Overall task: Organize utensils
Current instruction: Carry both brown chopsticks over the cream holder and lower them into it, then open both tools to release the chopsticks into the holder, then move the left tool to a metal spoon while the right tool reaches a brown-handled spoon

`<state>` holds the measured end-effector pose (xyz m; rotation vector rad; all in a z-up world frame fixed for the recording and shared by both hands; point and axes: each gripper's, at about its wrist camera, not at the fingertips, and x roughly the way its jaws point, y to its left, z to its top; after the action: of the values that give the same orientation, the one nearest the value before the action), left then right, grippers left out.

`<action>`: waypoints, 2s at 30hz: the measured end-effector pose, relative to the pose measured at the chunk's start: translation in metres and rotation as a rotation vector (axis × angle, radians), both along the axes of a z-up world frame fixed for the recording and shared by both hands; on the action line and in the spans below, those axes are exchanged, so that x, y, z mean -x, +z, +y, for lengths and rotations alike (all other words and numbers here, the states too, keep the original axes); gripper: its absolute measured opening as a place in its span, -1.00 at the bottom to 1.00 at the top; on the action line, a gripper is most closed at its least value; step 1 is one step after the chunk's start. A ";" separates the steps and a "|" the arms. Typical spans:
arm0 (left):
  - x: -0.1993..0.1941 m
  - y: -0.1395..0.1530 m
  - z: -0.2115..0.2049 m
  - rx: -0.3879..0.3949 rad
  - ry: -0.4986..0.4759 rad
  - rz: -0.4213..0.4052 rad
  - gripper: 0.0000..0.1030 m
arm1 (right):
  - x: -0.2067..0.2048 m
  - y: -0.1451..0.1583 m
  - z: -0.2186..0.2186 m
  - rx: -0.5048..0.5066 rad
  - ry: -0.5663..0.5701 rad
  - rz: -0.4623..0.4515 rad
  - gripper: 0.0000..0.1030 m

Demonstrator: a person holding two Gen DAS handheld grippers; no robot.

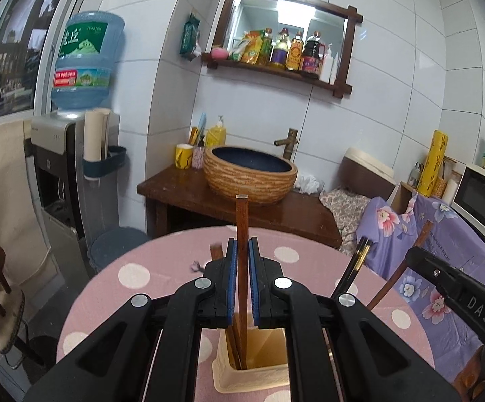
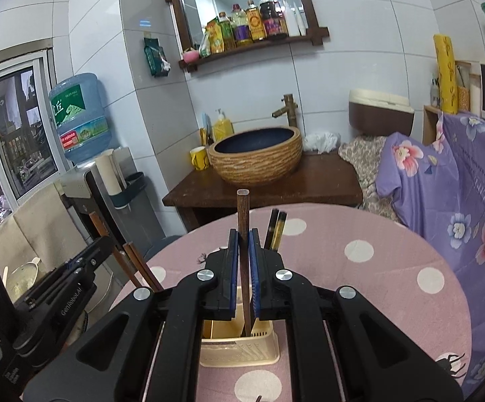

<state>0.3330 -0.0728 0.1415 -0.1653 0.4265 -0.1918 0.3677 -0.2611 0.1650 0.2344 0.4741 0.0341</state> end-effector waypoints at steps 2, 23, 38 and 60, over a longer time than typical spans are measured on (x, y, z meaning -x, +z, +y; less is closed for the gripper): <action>-0.002 -0.007 0.000 -0.003 -0.002 0.019 -0.85 | 0.000 -0.006 0.001 0.005 0.004 0.013 -0.86; 0.000 -0.031 -0.002 -0.032 -0.023 0.055 -0.84 | 0.004 -0.023 -0.002 -0.010 -0.002 0.018 -0.83; 0.058 -0.060 0.019 0.002 -0.052 0.032 0.69 | 0.064 -0.043 0.008 0.149 -0.046 -0.084 0.17; 0.121 -0.137 0.033 -0.202 -0.055 0.147 0.89 | 0.142 -0.146 -0.004 0.215 -0.108 0.128 0.43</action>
<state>0.2117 -0.0400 0.0047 0.0314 0.5941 -0.1895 0.2260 -0.2651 0.0185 0.0514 0.5874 -0.1379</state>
